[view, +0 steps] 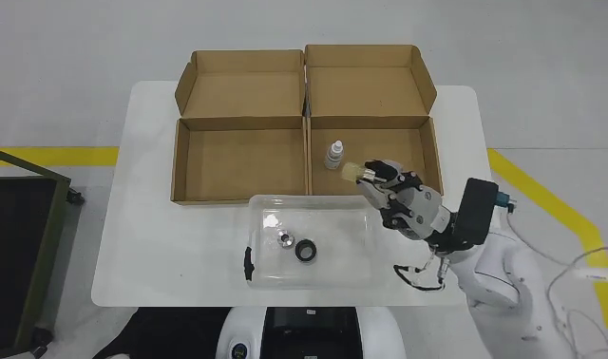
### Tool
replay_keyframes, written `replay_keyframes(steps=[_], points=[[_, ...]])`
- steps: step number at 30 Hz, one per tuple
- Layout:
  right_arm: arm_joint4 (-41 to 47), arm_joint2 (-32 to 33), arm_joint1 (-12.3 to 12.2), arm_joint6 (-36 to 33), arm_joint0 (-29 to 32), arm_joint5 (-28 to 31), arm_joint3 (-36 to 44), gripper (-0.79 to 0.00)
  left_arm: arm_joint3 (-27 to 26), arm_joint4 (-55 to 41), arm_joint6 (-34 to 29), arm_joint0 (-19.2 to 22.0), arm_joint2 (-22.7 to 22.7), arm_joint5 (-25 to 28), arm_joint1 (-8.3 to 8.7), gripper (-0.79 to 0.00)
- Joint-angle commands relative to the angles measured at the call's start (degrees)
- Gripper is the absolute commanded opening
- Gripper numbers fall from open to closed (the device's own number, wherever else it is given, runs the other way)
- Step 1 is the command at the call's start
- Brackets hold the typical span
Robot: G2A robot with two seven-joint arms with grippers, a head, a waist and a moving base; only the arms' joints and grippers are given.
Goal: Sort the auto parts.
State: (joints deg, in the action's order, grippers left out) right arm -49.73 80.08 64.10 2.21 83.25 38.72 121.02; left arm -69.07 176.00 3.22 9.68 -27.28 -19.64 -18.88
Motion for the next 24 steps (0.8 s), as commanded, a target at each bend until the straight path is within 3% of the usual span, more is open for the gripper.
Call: replay_keyframes(steps=[1,16,24], points=[[0.7,0.4,0.0,0.5,-0.4,-0.1,0.2,-0.785,0.0,0.0,0.0,0.0,0.0,0.0,0.00,0.000],[-1.8,2.0,0.2,4.1,1.2,-1.1,3.3,-0.785,0.0,0.0,0.0,0.0,0.0,0.0,0.00,0.000],[-7.4,1.5,0.0,-1.2,1.7,-1.4,2.3,-0.785,0.0,0.0,0.0,0.0,0.0,0.0,0.00,0.000]])
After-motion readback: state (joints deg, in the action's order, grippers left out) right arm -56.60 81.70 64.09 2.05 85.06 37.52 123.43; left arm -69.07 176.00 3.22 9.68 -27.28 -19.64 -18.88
